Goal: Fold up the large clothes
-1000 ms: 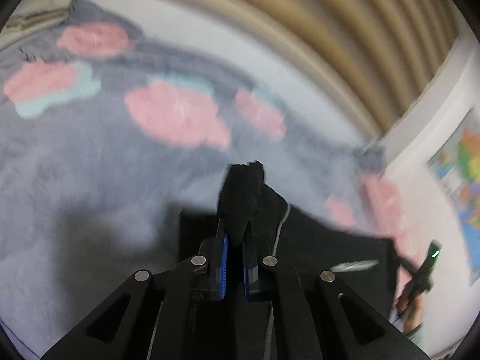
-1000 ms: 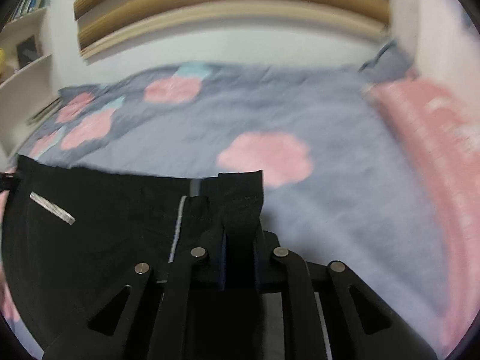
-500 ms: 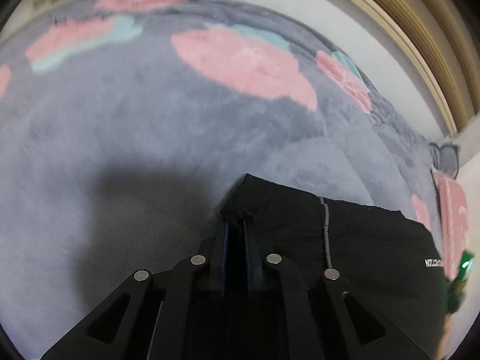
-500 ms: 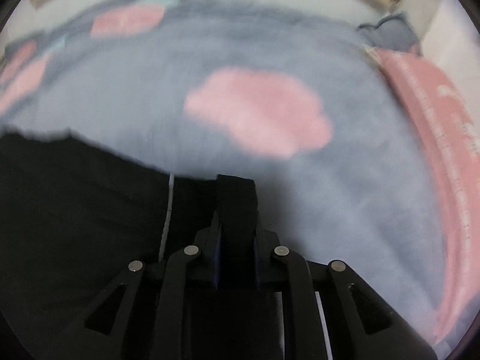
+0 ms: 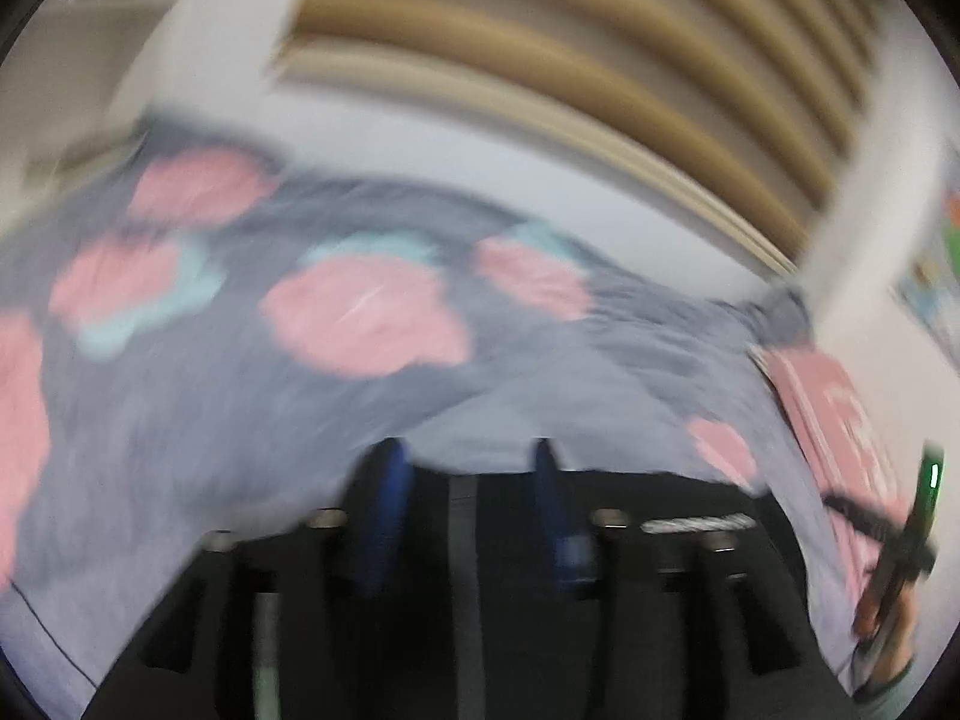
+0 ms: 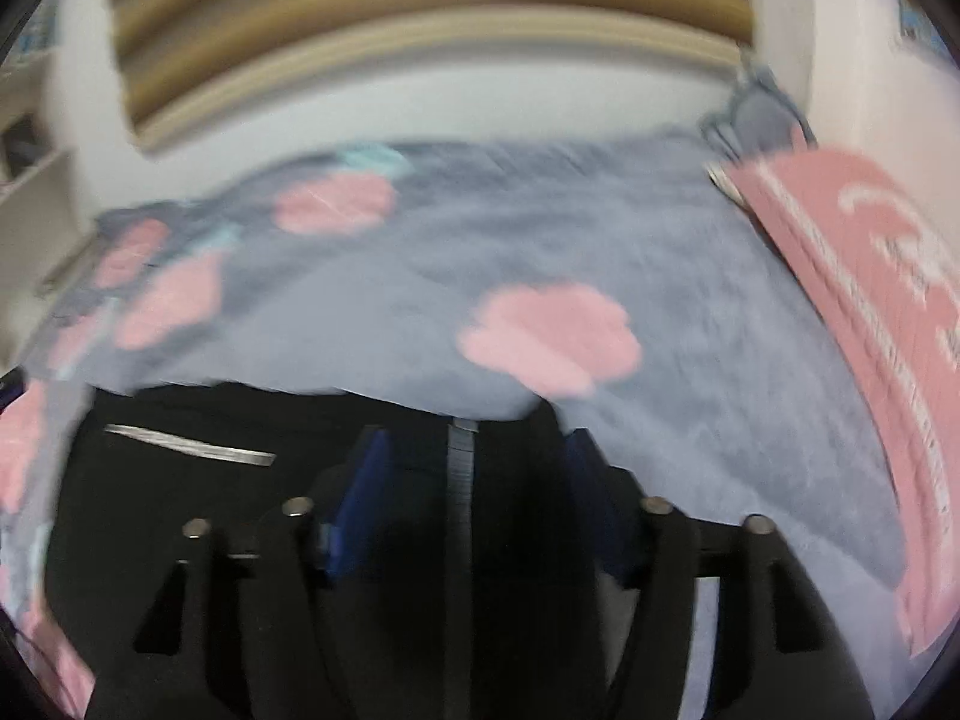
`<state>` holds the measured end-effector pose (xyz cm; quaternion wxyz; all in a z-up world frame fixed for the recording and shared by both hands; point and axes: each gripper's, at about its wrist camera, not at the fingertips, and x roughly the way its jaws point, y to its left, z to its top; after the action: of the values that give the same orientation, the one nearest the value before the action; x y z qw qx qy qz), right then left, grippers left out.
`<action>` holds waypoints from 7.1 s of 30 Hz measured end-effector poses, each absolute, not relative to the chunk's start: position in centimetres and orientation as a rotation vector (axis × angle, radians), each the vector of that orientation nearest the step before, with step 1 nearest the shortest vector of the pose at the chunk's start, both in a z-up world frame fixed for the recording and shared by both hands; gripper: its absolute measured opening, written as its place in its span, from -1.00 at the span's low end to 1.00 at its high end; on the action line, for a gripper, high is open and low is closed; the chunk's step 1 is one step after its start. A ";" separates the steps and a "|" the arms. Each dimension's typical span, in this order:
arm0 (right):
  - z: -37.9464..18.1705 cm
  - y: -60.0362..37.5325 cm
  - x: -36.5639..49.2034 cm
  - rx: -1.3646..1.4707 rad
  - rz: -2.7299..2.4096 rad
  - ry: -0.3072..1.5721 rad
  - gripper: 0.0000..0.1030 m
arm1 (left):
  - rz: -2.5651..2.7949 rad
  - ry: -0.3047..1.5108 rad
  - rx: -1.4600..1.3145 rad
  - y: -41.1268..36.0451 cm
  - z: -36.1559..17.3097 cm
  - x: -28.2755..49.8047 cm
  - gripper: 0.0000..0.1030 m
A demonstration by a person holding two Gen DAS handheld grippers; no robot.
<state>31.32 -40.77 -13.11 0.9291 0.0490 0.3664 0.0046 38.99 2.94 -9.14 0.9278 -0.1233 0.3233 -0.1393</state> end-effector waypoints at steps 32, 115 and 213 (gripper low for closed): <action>-25.0 -30.2 38.3 0.068 0.108 1.058 0.29 | -0.417 1.179 -0.472 -11.5 -23.1 44.1 -0.42; -19.3 -48.6 20.5 0.366 -0.049 0.857 0.59 | -0.249 0.891 -0.428 10.2 -18.7 33.1 0.28; -17.6 -42.5 18.8 0.565 0.613 0.828 -0.27 | -0.677 0.824 -0.765 8.4 -11.7 17.5 -0.56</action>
<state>18.84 -42.48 -17.61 0.8323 0.2664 0.3907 0.2893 17.51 8.38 -11.69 0.7923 -0.3557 0.3831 -0.3146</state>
